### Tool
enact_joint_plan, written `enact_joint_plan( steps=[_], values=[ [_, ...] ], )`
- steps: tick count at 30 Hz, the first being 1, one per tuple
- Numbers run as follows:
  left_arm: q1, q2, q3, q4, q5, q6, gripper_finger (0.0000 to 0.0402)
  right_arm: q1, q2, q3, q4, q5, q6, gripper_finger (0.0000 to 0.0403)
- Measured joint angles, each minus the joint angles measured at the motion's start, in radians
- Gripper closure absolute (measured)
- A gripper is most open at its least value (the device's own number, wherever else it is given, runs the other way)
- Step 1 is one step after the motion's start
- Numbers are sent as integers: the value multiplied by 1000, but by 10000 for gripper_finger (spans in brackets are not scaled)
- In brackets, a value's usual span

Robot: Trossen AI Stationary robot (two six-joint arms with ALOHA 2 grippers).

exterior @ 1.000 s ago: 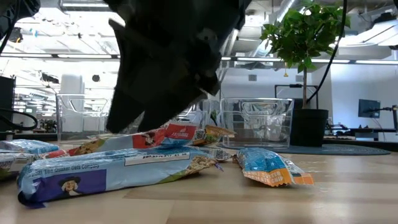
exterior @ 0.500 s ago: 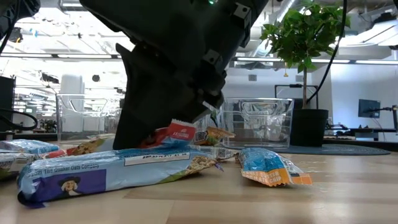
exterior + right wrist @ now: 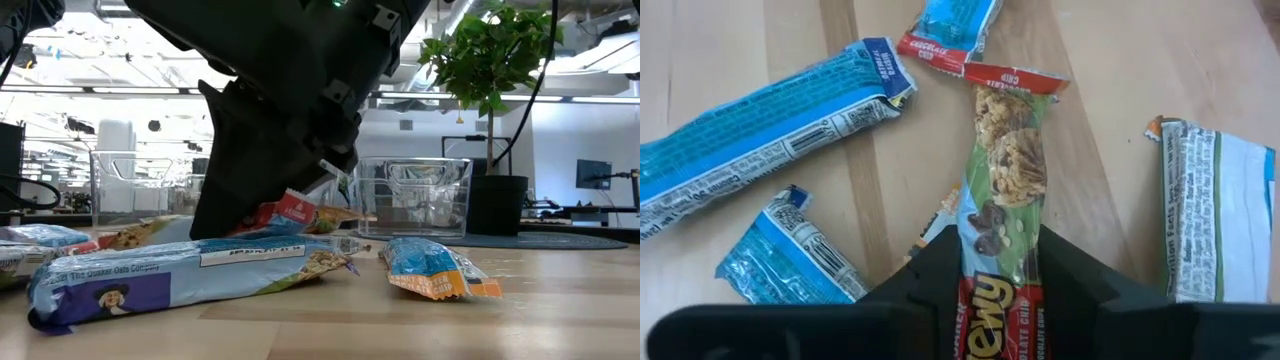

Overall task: Pick and place Granola Bars by type
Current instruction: Put the red granola bar into the right transparent bin

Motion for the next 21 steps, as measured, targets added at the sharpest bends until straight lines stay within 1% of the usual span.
enact_joint_plan(
  steps=[4, 12, 17, 21],
  values=[
    [0, 0, 0, 0, 0, 0, 235, 1, 0, 0, 19, 3, -8, 305],
    [0, 0, 0, 0, 3, 0, 235, 2, 0, 7, 61, 3, -38, 309],
    [0, 0, 0, 0, 3, -3, 235, 2, 0, 56, 34, 6, -39, 310],
    [0, 0, 0, 0, 3, -7, 235, 3, -1, 126, -24, 59, -31, 310]
  ],
)
